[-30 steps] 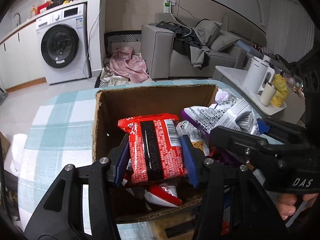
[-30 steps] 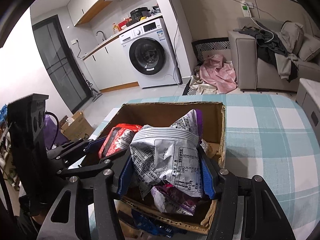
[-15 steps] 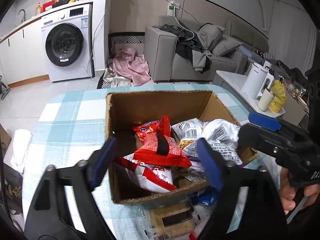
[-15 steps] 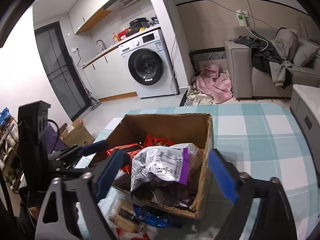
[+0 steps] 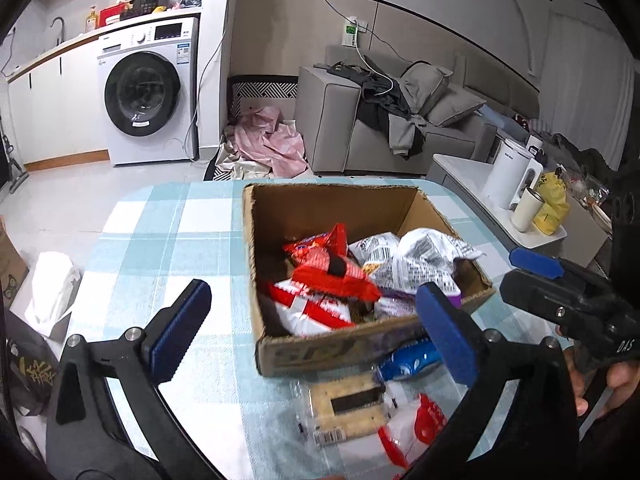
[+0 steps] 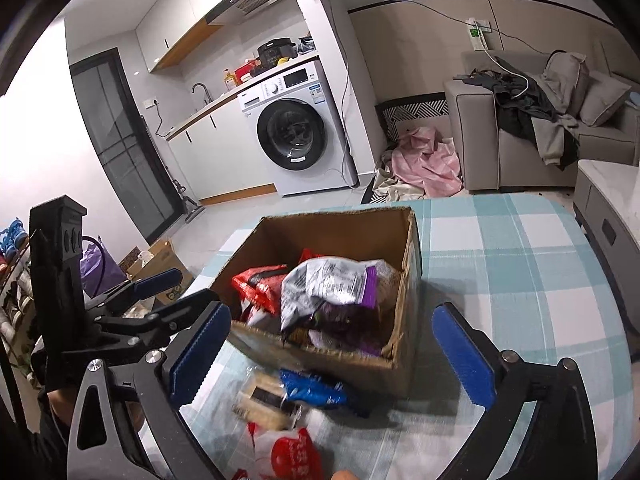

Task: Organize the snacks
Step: 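Withdraw both open tools from the box, then move both open tools toward the red-and-white bags on the table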

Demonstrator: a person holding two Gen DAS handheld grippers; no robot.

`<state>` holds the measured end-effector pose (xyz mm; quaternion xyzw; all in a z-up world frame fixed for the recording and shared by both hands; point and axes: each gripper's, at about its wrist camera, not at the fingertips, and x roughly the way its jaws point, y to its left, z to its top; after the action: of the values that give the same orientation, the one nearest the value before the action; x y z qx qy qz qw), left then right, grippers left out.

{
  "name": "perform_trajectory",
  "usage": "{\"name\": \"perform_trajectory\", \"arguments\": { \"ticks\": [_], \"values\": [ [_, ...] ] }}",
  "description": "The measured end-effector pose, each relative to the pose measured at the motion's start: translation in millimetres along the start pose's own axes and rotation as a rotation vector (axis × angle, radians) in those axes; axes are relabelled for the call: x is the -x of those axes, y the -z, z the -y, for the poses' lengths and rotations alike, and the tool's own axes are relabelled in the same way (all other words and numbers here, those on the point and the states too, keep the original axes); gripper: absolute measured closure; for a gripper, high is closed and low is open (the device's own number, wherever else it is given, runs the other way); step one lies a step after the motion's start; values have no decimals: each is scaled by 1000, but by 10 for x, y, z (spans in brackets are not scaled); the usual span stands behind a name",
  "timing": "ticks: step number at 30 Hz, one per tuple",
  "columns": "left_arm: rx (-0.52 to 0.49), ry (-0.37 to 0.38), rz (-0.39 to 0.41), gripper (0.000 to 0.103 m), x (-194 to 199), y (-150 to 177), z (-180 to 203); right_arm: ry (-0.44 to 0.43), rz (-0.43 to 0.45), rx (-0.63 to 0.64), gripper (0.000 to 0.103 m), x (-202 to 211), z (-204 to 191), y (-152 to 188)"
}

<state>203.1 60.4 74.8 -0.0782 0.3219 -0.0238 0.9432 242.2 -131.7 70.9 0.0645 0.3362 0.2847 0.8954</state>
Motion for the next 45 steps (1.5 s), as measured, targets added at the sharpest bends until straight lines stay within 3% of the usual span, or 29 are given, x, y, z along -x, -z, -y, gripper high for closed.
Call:
{"name": "perform_trajectory", "arguments": {
  "ticks": [12,21,36,45],
  "values": [
    [11,-18,-28,1,327,321,-77,6,-78,34,0,113,-127,345],
    [-36,-19,-57,1,422,560,13,22,-140,89,0,157,-245,649],
    [-46,-13,-141,1,334,947,105,21,-278,80,0,21,-229,1144],
    [-64,-17,-168,1,323,1081,98,-6,-317,86,0,-8,-331,1343]
  ]
}}
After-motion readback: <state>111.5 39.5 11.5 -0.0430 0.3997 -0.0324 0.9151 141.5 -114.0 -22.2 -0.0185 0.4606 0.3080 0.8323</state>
